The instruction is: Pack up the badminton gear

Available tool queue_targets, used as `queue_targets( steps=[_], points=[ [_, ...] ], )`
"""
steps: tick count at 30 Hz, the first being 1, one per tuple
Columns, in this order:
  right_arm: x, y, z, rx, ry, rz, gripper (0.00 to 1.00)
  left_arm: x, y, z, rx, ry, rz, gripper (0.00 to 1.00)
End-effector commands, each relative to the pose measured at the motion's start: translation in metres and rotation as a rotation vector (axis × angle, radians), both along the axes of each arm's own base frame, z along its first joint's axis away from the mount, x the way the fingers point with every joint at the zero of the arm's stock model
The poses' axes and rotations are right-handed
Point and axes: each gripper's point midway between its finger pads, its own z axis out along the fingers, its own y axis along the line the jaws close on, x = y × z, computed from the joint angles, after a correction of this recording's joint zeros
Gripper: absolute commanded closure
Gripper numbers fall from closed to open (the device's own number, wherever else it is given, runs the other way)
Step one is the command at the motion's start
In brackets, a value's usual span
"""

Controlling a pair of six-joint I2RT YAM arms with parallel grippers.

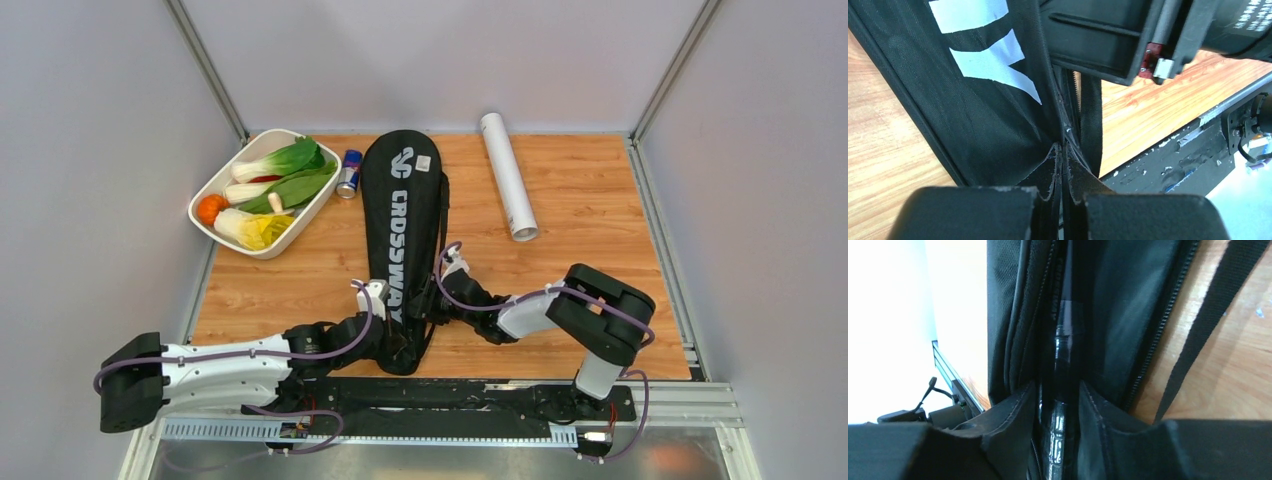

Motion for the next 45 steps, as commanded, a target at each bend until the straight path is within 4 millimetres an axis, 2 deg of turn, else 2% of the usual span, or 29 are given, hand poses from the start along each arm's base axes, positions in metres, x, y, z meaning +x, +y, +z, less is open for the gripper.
queue_targets(
  steps=[1, 5, 10, 15, 18, 22, 26, 29, 33, 37, 40, 45],
  points=[
    [-0.016, -0.01, 0.017, -0.033, -0.016, 0.054, 0.54, 0.004, -0.002, 0.001, 0.005, -0.002, 0.025, 1.0],
    [-0.016, -0.032, 0.018, -0.09, -0.044, 0.008, 0.44, 0.005, 0.002, -0.004, 0.04, 0.002, 0.037, 1.0],
    [-0.01, -0.043, 0.029, -0.111, -0.098, -0.02, 0.37, 0.005, 0.0, -0.004, 0.042, 0.004, 0.031, 1.0],
    [0.015, -0.047, 0.041, -0.137, -0.155, -0.072, 0.37, 0.005, -0.002, 0.003, 0.022, -0.004, 0.028, 1.0],
    [0.03, -0.046, 0.043, -0.146, -0.157, -0.084, 0.33, 0.007, -0.005, 0.012, -0.012, -0.02, 0.028, 1.0],
    [0.04, -0.041, 0.04, -0.155, -0.159, -0.082, 0.33, 0.009, -0.01, 0.03, -0.087, -0.048, 0.026, 1.0],
    [0.041, -0.038, 0.035, -0.146, -0.151, -0.072, 0.47, 0.008, -0.01, 0.038, -0.156, -0.07, 0.027, 1.0],
    [0.039, -0.033, 0.037, -0.112, -0.155, -0.049, 0.54, 0.006, -0.008, 0.032, -0.161, -0.07, 0.02, 1.0],
    [0.032, -0.026, 0.047, -0.029, -0.162, -0.001, 0.46, 0.003, -0.007, 0.018, -0.117, -0.047, 0.005, 1.0],
    [0.029, -0.022, 0.061, 0.041, -0.189, 0.012, 0.37, 0.002, -0.011, 0.013, -0.087, -0.037, -0.012, 1.0],
    [0.032, -0.021, 0.058, 0.04, -0.185, 0.015, 0.31, 0.003, -0.015, 0.015, -0.091, -0.039, -0.021, 1.0],
    [0.042, -0.015, 0.05, 0.054, -0.17, 0.034, 0.28, 0.002, -0.015, 0.012, -0.082, -0.035, -0.029, 1.0]
  ],
)
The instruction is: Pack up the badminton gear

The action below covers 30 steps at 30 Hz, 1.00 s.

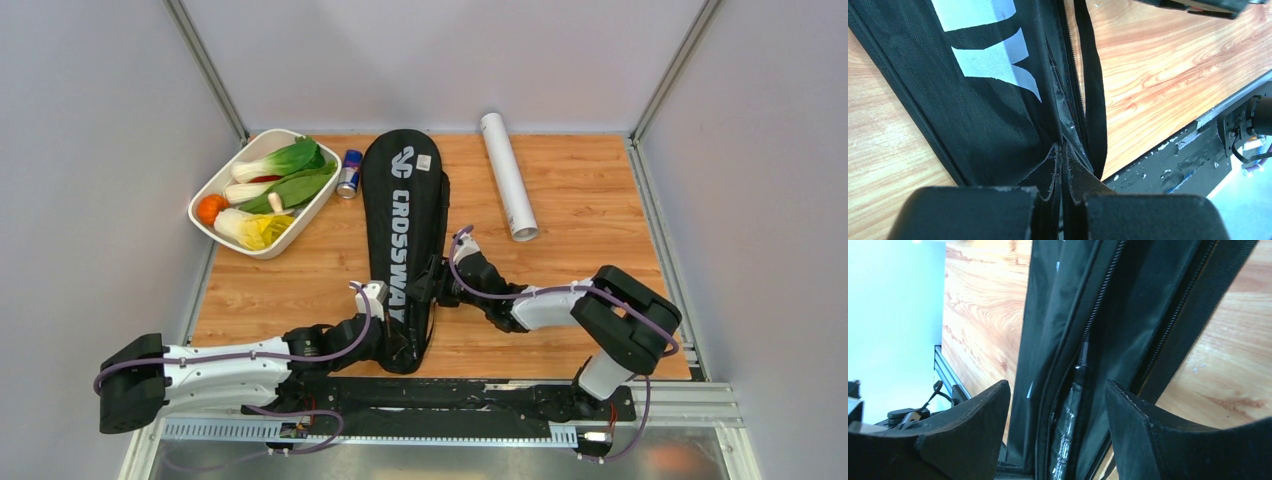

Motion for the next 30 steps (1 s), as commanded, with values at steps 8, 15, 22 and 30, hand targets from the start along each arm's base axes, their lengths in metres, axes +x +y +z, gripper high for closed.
queue_targets(
  steps=[8, 15, 22, 30],
  points=[
    [0.022, 0.026, 0.015, 0.086, -0.062, 0.085, 0.34, 0.002, -0.012, 0.013, -0.041, -0.02, -0.024, 1.0],
    [0.023, 0.022, 0.021, 0.094, -0.1, 0.093, 0.8, 0.003, -0.011, 0.012, -0.036, -0.022, -0.017, 0.8],
    [0.02, 0.012, 0.012, 0.055, -0.018, 0.051, 1.0, 0.007, -0.01, 0.02, -0.026, -0.038, -0.005, 0.54],
    [0.026, -0.017, -0.011, -0.096, 0.049, -0.088, 0.79, 0.013, -0.008, 0.028, -0.02, -0.072, 0.016, 0.5]
  ],
)
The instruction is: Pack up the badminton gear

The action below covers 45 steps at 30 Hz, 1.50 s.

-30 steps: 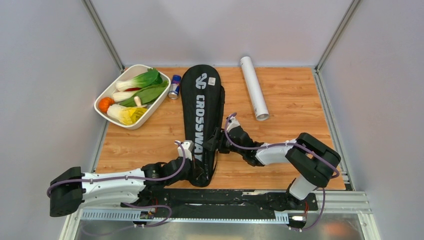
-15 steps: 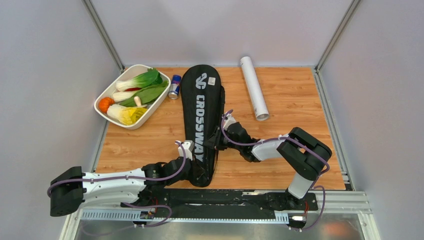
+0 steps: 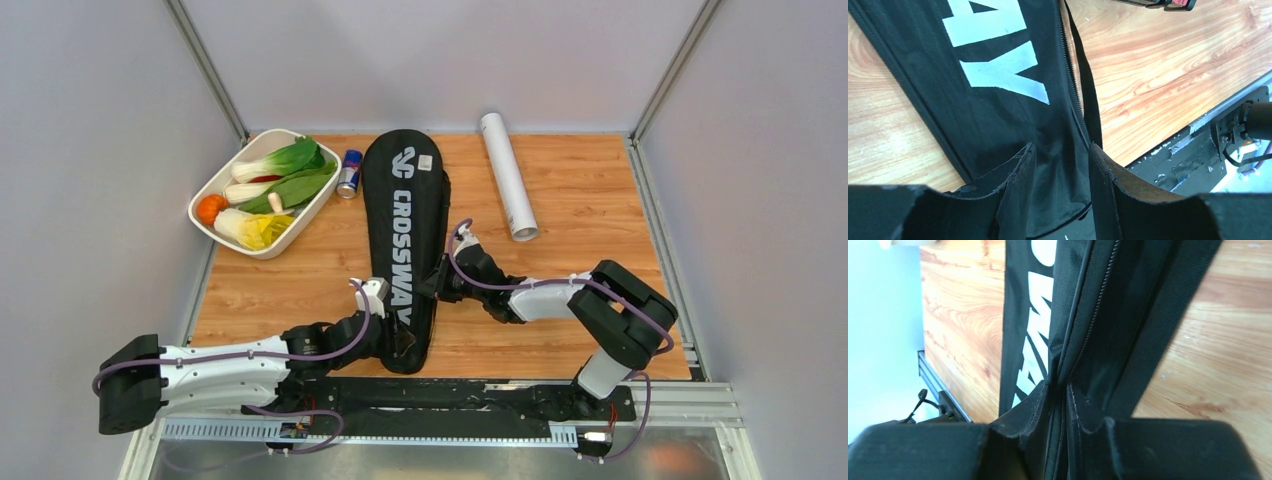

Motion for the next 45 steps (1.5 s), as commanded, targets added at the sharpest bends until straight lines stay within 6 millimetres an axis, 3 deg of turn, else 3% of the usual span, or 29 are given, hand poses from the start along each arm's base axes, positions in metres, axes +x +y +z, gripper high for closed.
queue_targets(
  steps=[1, 5, 9, 14, 25, 33, 45],
  points=[
    [0.012, -0.012, 0.002, -0.051, -0.003, -0.092, 0.76, 0.009, -0.005, 0.016, -0.007, -0.045, 0.017, 0.5],
    [0.015, -0.01, -0.007, -0.083, 0.016, -0.097, 0.51, 0.011, -0.004, 0.009, 0.03, -0.037, 0.021, 0.5],
    [0.021, -0.012, -0.012, -0.127, 0.007, -0.131, 0.39, 0.012, -0.003, 0.001, 0.069, -0.026, 0.028, 0.5],
    [0.025, -0.014, -0.018, -0.164, 0.003, -0.143, 0.31, 0.012, -0.003, -0.007, 0.087, -0.017, 0.034, 0.5],
    [0.031, -0.025, -0.026, -0.294, -0.033, -0.181, 0.25, 0.01, -0.005, -0.02, 0.106, 0.012, 0.035, 0.52],
    [0.032, -0.028, -0.017, -0.344, -0.071, -0.205, 0.23, 0.008, -0.006, -0.027, 0.109, 0.031, 0.033, 0.53],
    [0.031, -0.003, -0.03, -0.285, -0.045, -0.139, 0.22, 0.006, -0.006, -0.031, 0.11, 0.041, 0.032, 0.54]
  ],
)
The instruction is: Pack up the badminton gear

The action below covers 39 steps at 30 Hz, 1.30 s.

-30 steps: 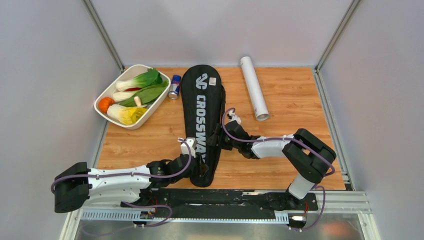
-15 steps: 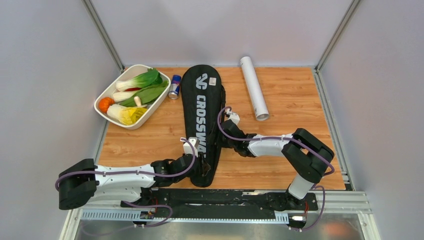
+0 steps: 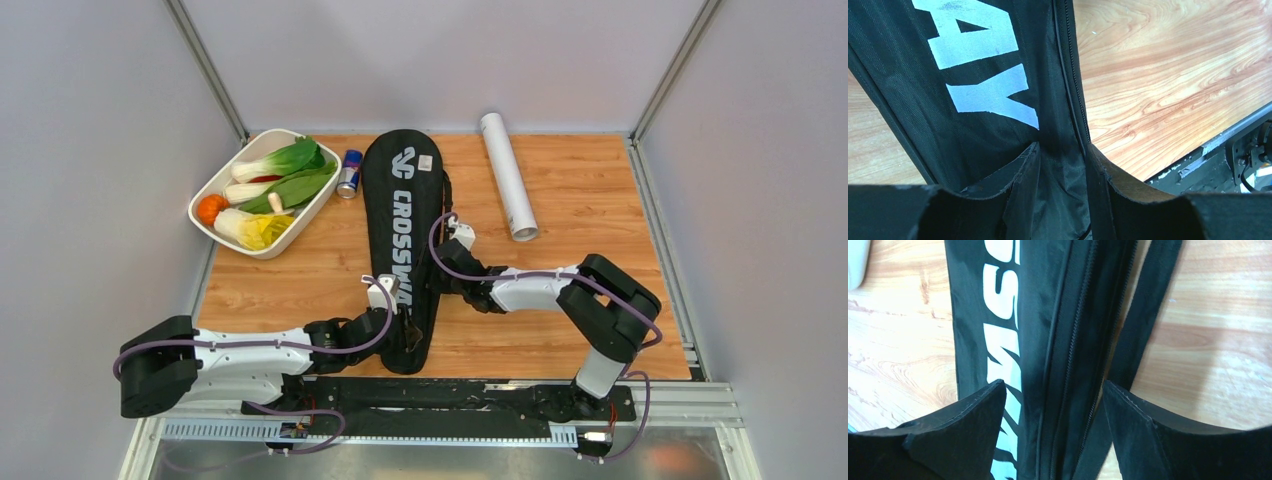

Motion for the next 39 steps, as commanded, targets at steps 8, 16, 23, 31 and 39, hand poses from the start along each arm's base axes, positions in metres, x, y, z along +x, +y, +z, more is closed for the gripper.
queue_targets(
  steps=[8, 16, 23, 31, 39],
  points=[
    [0.002, 0.005, -0.038, -0.058, 0.053, 0.003, 0.52, -0.007, 0.005, -0.012, 0.02, 0.035, -0.01, 0.54],
    [0.031, -0.025, 0.03, -0.198, -0.178, 0.032, 1.0, 0.02, 0.005, 0.057, 0.016, -0.108, 0.032, 0.53],
    [0.034, -0.045, 0.114, -0.462, -0.454, 0.243, 1.0, 0.096, 0.039, 0.189, -0.008, -0.252, 0.267, 0.52],
    [0.035, -0.094, 0.157, -0.85, -0.662, 0.227, 1.0, 0.159, 0.087, 0.258, 0.044, -0.31, 0.544, 0.49],
    [-0.011, -0.106, 0.143, -1.291, -0.908, 0.401, 1.0, 0.209, 0.105, 0.252, 0.003, -0.296, 0.641, 0.45]
  ],
)
